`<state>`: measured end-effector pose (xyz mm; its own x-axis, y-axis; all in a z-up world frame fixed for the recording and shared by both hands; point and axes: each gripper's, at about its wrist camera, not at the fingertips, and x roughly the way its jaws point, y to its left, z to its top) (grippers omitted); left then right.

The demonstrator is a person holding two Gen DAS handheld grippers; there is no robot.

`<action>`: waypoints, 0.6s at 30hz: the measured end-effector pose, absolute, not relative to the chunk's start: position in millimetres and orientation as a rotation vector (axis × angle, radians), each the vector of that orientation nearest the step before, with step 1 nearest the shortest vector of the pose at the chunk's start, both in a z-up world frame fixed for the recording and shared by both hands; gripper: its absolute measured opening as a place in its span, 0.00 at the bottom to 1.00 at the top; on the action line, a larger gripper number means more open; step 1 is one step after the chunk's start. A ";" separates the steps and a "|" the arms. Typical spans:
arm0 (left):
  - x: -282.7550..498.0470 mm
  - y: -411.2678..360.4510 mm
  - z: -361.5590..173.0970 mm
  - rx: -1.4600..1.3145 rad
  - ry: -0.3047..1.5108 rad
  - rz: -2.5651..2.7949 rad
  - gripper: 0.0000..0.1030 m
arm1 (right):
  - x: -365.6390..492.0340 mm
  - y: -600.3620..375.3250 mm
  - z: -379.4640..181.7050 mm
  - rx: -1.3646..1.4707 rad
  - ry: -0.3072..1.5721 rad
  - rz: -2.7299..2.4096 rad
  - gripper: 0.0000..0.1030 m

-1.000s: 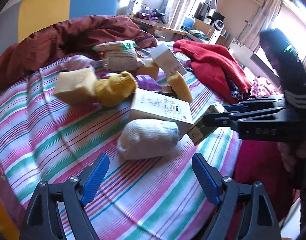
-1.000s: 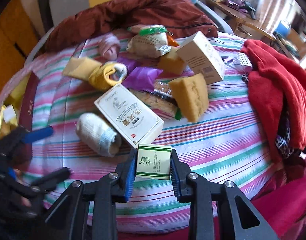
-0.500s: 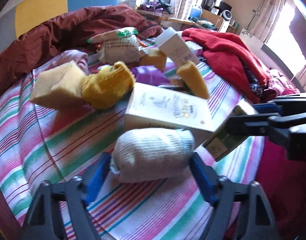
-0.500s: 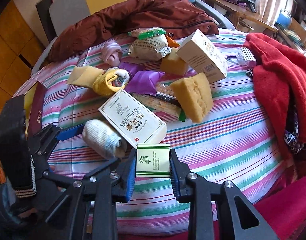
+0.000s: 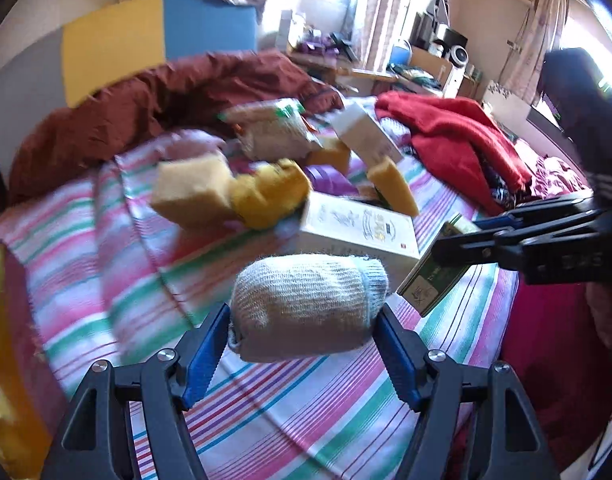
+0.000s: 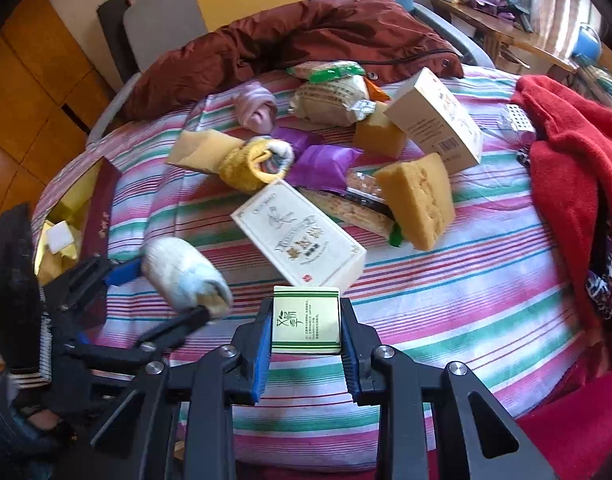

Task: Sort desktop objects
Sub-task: 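Grasp the white sock with the left tool, then carry the sock and green box to the tray and release both tools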

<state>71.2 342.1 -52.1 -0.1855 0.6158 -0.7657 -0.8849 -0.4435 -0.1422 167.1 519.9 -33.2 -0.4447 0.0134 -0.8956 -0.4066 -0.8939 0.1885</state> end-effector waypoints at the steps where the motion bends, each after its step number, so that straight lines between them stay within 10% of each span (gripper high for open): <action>1: 70.6 335.2 -45.7 -0.950 0.402 1.838 0.71 | 167.0 519.5 -32.7 -1.485 0.561 2.415 0.29; 18: 59.1 234.5 15.1 -0.851 0.303 2.117 0.71 | 165.4 483.6 3.3 -1.336 0.409 2.589 0.29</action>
